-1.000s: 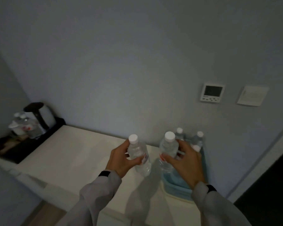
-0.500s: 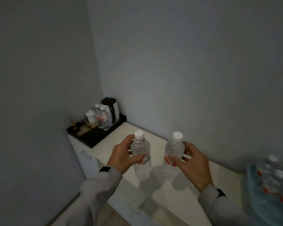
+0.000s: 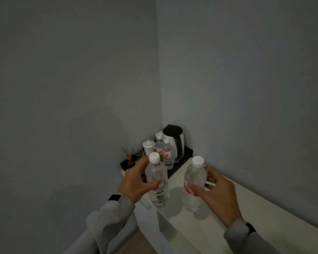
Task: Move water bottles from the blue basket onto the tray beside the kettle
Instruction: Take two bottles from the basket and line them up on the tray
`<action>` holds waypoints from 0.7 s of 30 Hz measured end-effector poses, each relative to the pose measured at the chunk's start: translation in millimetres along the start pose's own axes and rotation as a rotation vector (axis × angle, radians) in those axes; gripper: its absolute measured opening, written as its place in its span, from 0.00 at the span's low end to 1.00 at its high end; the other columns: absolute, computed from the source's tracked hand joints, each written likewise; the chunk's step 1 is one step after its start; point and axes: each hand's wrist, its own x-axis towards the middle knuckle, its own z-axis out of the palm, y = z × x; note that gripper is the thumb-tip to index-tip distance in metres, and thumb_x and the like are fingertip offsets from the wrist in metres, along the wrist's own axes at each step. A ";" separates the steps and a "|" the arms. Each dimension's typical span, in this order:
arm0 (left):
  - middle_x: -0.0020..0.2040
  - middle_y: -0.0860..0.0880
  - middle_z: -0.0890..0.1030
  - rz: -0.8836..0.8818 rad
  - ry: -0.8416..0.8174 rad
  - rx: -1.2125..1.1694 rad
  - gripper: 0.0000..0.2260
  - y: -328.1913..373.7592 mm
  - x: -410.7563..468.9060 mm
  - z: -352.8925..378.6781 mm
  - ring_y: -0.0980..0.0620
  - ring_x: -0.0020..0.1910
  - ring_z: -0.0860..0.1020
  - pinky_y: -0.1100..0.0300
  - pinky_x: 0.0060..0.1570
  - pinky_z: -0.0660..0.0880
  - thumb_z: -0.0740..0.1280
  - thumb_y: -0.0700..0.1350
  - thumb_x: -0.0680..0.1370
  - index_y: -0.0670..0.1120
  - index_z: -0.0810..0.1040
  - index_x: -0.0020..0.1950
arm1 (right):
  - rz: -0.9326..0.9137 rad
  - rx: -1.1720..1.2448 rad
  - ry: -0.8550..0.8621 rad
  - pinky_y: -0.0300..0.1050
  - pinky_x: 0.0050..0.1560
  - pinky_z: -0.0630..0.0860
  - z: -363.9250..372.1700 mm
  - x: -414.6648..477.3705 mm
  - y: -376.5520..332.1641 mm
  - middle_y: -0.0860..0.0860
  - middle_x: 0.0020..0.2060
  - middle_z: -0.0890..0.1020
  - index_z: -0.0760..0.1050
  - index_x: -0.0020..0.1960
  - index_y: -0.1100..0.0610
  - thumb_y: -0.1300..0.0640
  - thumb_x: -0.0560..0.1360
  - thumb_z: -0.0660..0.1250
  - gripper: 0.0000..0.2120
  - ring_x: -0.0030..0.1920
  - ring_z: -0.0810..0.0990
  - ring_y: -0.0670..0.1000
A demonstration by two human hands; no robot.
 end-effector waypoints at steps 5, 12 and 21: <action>0.61 0.61 0.80 -0.002 0.007 0.006 0.30 -45.5 58.5 -41.2 0.59 0.61 0.79 0.51 0.57 0.80 0.78 0.55 0.66 0.68 0.71 0.64 | 0.007 0.021 -0.022 0.37 0.50 0.80 62.1 61.1 7.4 0.34 0.50 0.84 0.77 0.54 0.33 0.44 0.60 0.81 0.25 0.51 0.83 0.38; 0.59 0.61 0.81 0.012 -0.072 -0.048 0.29 -123.1 139.4 -82.5 0.59 0.60 0.80 0.61 0.57 0.79 0.79 0.50 0.67 0.66 0.73 0.63 | 0.026 -0.041 0.039 0.29 0.48 0.79 141.7 122.7 20.6 0.35 0.51 0.84 0.77 0.55 0.35 0.48 0.65 0.81 0.23 0.51 0.83 0.38; 0.58 0.60 0.81 0.062 -0.294 -0.053 0.32 -212.1 234.2 -108.5 0.60 0.58 0.80 0.68 0.54 0.77 0.80 0.46 0.66 0.55 0.73 0.68 | 0.158 -0.218 0.273 0.31 0.48 0.77 235.6 160.0 26.8 0.28 0.50 0.81 0.72 0.54 0.27 0.39 0.62 0.79 0.25 0.51 0.80 0.33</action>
